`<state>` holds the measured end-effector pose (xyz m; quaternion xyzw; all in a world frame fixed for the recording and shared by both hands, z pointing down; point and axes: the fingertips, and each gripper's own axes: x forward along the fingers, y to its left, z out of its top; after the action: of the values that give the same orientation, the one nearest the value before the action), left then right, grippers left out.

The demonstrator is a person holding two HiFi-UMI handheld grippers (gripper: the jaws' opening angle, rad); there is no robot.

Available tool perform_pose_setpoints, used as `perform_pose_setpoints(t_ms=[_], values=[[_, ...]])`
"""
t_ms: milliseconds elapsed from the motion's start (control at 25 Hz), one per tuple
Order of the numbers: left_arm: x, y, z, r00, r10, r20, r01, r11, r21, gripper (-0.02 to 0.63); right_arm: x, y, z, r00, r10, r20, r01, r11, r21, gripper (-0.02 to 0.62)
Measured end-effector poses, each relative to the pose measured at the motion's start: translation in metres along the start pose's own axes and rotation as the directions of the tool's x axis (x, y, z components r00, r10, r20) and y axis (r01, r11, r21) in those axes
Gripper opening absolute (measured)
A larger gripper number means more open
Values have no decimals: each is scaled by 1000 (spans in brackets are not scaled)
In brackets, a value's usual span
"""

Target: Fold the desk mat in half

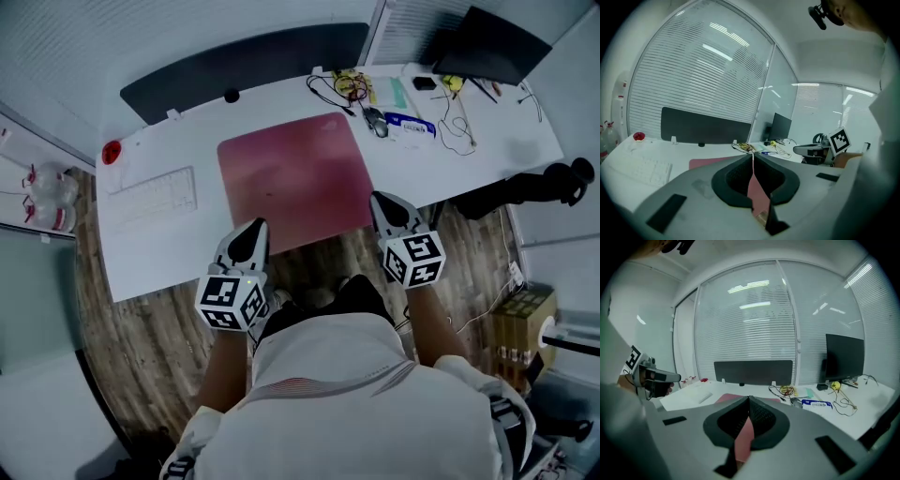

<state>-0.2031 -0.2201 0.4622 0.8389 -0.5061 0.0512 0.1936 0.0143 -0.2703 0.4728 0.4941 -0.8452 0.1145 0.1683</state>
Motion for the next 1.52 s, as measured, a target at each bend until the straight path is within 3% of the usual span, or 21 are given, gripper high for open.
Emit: perform_pose_setpoints(t_ms=[280, 360, 480, 680, 1120, 1520], values=[[11, 9, -2, 1000, -10, -15, 10, 1000, -18, 20, 25, -38, -57, 976, -88, -199, 88, 996, -5, 52], [17, 3, -2, 1000, -13, -21, 12, 1000, -16, 20, 33, -50, -86, 957, -77, -279, 81, 997, 4, 165], [24, -5, -6, 999, -11, -42, 10, 1000, -7, 20, 39, -75, -131, 922, -103, -373, 125, 992, 35, 252], [27, -13, -11, 998, 23, -63, -25, 999, -23, 20, 46, -97, -194, 872, -102, -479, 166, 982, 93, 300], [32, -22, -22, 993, 52, -104, -54, 998, -19, 20, 65, -101, -250, 821, -74, -567, 187, 972, 145, 295], [31, -22, -20, 993, 53, -107, -54, 999, -6, 20, 66, -111, -255, 835, -107, -539, 204, 971, 122, 312]])
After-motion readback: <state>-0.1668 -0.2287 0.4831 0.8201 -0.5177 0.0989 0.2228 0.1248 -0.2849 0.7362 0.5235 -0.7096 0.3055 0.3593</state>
